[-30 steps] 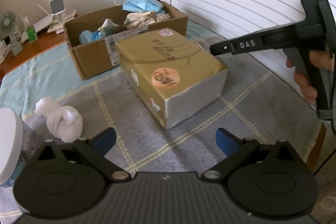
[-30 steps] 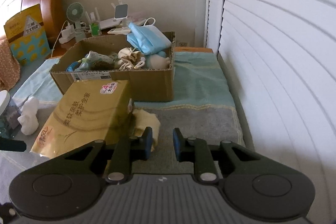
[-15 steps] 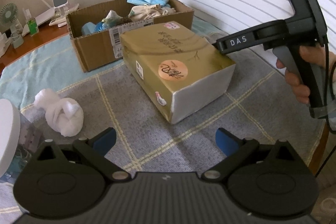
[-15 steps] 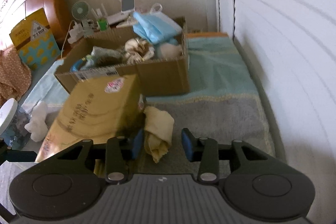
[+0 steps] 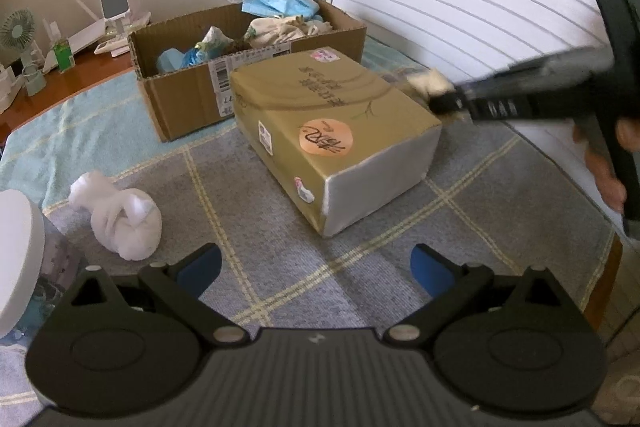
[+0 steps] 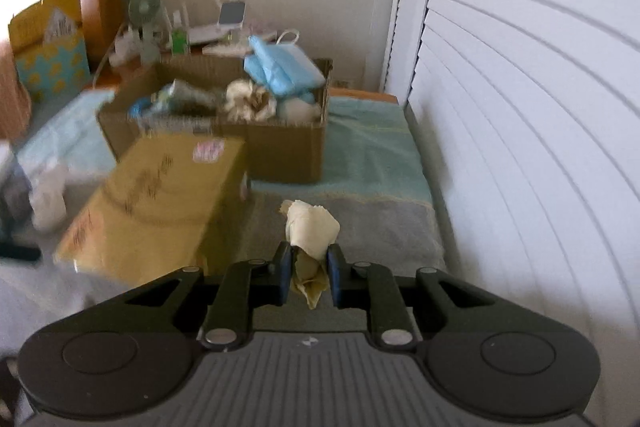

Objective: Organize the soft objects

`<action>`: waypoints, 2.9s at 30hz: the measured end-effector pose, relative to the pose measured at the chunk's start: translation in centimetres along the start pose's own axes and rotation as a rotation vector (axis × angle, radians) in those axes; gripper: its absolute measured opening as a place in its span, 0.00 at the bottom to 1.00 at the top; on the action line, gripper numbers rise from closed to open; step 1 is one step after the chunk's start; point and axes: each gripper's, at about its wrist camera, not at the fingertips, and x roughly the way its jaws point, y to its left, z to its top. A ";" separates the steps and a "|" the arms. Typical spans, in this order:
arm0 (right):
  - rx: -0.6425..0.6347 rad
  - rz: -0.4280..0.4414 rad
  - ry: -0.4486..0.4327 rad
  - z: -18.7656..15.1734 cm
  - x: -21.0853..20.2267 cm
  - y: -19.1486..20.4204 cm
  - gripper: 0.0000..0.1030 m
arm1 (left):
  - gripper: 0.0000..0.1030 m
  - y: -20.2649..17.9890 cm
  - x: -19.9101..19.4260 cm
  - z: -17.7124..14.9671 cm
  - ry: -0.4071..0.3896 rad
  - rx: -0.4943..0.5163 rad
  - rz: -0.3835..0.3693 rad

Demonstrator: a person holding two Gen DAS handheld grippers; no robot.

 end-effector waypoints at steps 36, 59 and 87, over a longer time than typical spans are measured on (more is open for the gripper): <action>-0.069 0.084 0.037 -3.5 1.1 0.7 0.99 | 0.82 6.9 2.6 6.8 0.342 0.340 0.154; -0.078 0.154 -0.008 -4.7 0.6 1.2 1.00 | 0.52 7.9 6.1 7.8 0.475 0.284 0.065; -0.262 0.051 -0.043 -2.5 -1.3 2.1 0.69 | 0.52 3.4 -3.0 5.4 0.260 0.271 -0.080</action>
